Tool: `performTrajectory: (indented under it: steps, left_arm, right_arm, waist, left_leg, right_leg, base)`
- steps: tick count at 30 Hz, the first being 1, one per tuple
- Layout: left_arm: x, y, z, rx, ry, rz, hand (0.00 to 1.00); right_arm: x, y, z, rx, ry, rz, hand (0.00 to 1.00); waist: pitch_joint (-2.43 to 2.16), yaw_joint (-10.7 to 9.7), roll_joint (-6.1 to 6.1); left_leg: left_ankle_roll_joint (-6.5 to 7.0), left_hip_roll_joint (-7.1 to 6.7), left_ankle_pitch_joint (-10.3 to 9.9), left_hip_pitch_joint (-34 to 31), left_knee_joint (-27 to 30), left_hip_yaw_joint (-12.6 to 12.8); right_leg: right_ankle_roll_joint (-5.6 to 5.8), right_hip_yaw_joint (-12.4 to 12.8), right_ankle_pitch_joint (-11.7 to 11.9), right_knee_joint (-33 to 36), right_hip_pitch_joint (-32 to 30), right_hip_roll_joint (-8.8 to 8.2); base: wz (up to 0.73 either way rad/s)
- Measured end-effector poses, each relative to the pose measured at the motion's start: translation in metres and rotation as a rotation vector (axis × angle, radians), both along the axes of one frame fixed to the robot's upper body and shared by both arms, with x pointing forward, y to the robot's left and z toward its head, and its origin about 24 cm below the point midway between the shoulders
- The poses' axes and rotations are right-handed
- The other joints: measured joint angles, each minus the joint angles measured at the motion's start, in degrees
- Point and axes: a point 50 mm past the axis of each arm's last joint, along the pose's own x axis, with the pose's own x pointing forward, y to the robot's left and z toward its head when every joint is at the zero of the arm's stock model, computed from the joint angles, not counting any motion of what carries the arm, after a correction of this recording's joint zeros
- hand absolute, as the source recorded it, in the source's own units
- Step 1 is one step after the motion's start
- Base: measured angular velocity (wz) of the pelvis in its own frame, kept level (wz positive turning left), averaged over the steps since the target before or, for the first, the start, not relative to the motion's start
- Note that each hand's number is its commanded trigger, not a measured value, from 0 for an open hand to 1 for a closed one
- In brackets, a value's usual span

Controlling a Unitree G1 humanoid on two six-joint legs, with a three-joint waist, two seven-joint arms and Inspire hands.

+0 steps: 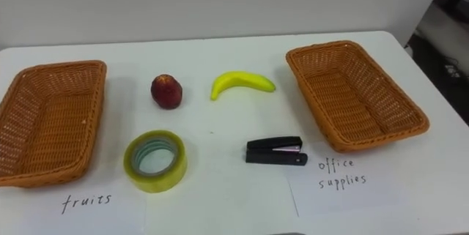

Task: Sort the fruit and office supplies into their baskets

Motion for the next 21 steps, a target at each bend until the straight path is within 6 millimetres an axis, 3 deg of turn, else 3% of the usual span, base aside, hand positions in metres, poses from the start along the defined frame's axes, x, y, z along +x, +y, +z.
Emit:
performTrajectory:
  steps: [5,8,10,16,21]
  left_arm:
    - [0.0,0.01,0.003,0.05,-0.028,0.056,0.0]
    - [-0.002,0.014,0.004,0.084,-0.05,0.085,0.0]
    - [-0.006,0.019,0.008,0.117,-0.07,0.111,0.0]
    - [-0.015,0.032,0.015,0.215,-0.112,0.177,0.0]
    - [-0.013,0.036,0.017,0.257,-0.148,0.166,0.0]
  right_arm:
    - [-0.006,-0.007,0.002,-0.059,-0.003,-0.147,0.0]
    - [-0.001,-0.017,0.004,-0.132,-0.056,-0.327,0.0]
    - [0.009,-0.031,0.009,-0.208,-0.158,-0.535,0.0]
    - [0.04,-0.076,0.032,-0.409,-0.369,-0.94,0.0]
    - [0.081,-0.103,0.066,-0.606,-0.54,-0.945,0.0]
  waist:
    - [-0.05,-0.99,0.14]
    - [-0.05,-1.79,-0.09]
    - [-0.13,-2.68,-0.55]
    - [-0.68,-4.35,-1.55]
    - [-0.71,-5.67,-1.81]
  left_leg:
    - [0.0,0.01,0.0,0.19,-0.11,0.2]
    - [0.0,0.01,0.01,0.46,-0.52,0.75]
    - [0.0,0.01,0.01,0.53,-0.59,1.16]
    - [0.01,-0.05,0.01,0.86,-0.76,1.37]
    - [0.04,-0.02,0.03,-0.3,-0.77,1.51]
  right_leg:
    - [0.0,0.38,0.0,0.08,-0.01,0.09]
    - [0.0,0.62,0.0,0.2,-0.16,0.06]
    - [0.02,0.69,-0.01,0.24,-0.28,0.02]
    - [0.18,1.27,0.11,-0.04,-0.09,0.13]
    - [0.18,1.81,0.44,-0.13,-1.5,0.3]
  base:
    - [-0.03]
    - [-0.06]
    - [-0.06]
    - [-0.03]
    - [-0.06]
